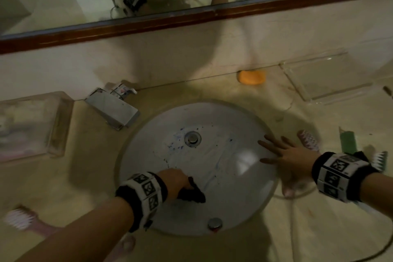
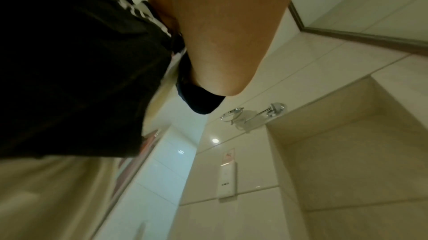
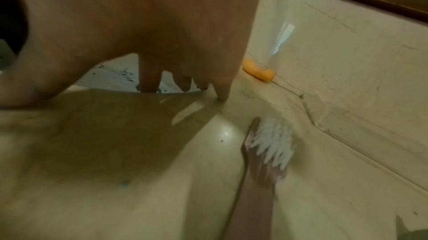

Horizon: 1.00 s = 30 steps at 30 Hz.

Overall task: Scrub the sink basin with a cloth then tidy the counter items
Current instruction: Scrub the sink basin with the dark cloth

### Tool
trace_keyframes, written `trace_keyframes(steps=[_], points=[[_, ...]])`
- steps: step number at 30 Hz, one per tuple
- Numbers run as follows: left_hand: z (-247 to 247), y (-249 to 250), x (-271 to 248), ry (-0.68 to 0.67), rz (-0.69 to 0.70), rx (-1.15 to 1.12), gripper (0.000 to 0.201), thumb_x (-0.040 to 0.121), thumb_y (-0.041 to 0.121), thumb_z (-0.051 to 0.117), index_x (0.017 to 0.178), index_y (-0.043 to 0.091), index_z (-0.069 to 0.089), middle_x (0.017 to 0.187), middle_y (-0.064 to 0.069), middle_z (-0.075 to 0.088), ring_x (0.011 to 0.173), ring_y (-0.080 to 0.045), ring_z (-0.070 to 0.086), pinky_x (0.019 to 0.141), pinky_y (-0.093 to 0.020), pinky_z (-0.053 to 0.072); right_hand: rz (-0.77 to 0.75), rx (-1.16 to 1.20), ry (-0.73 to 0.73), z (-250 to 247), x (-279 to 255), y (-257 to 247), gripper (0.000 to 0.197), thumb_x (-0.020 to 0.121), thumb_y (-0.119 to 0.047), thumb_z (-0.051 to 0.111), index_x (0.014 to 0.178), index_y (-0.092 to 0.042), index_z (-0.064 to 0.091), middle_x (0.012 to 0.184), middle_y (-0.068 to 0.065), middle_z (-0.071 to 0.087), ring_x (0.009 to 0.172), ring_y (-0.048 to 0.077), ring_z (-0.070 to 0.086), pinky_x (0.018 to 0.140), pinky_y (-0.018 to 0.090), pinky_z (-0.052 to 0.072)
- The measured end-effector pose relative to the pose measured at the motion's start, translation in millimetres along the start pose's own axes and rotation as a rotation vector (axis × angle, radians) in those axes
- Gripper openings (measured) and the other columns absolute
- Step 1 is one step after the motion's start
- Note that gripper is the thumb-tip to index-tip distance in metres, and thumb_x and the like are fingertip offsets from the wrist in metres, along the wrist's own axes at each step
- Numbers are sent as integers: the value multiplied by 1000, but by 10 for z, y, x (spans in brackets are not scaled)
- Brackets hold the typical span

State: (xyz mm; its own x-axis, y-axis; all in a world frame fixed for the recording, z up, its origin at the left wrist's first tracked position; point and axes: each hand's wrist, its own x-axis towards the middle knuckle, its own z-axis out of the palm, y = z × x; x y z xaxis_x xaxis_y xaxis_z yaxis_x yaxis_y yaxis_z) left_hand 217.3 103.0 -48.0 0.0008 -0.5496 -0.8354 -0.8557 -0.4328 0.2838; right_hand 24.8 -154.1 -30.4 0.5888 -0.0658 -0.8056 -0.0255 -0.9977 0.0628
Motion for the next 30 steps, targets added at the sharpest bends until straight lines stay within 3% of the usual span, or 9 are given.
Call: trace_keyframes(steps=[3,6,11,16,22,23,25,27,30], points=[[181,65,-97,-130,-16,125,41,99,11,45,140,8,45,141,-16,50,127,-30,49,108,-35,38,6,10,-8,-40,31,37,110,63,-75,60,150,-34,7,147,-5,-32,141,30,-29,117,55,-5],[298,97,-63,-311,-32,160,50,95,-4,43,144,5,37,143,-22,45,127,-38,48,106,-42,40,-10,47,-1,-57,53,50,130,37,-95,28,150,-34,9,153,5,-31,134,23,-34,117,55,-7],[302,36,56,-357,-40,160,59,97,-2,43,150,12,20,159,-10,18,143,-29,25,116,-32,23,-14,70,21,-28,50,61,146,18,-92,10,150,-31,18,159,9,-17,126,18,-35,116,53,-10],[326,39,203,-220,-122,253,44,102,22,37,143,7,38,151,-13,38,140,-26,36,115,-34,27,-21,35,33,-17,64,52,143,20,-91,11,149,-30,22,155,1,-21,128,18,-33,115,54,-11],[220,-100,404,-258,-179,138,60,103,36,27,153,13,2,162,-12,-1,149,-29,5,122,-39,6,68,-46,174,99,149,210,111,47,-99,1,106,-36,71,130,13,62,140,29,16,93,52,31],[213,-122,432,-208,-211,110,58,103,37,26,153,13,9,161,-12,6,149,-29,10,122,-40,9,57,-52,146,80,136,204,107,50,-100,8,110,-35,69,133,15,58,145,30,2,94,54,28],[184,-113,457,-109,-246,60,51,103,31,29,150,11,26,157,-14,23,145,-30,24,119,-40,18,-18,-16,104,-6,137,121,102,57,-92,40,138,-30,45,157,18,15,136,25,-31,107,55,2],[105,-65,372,-146,-248,21,46,103,28,33,144,6,38,150,-16,37,137,-30,37,115,-35,27,6,79,58,-77,95,96,102,67,-73,59,150,-32,16,154,6,-25,129,20,-35,115,51,-11],[-78,-109,169,-100,-210,-74,34,96,38,49,91,9,66,94,-11,64,85,-23,61,87,-29,45,80,42,111,-255,181,178,103,73,-63,63,150,-34,2,151,0,-33,141,22,-27,118,55,-4]])
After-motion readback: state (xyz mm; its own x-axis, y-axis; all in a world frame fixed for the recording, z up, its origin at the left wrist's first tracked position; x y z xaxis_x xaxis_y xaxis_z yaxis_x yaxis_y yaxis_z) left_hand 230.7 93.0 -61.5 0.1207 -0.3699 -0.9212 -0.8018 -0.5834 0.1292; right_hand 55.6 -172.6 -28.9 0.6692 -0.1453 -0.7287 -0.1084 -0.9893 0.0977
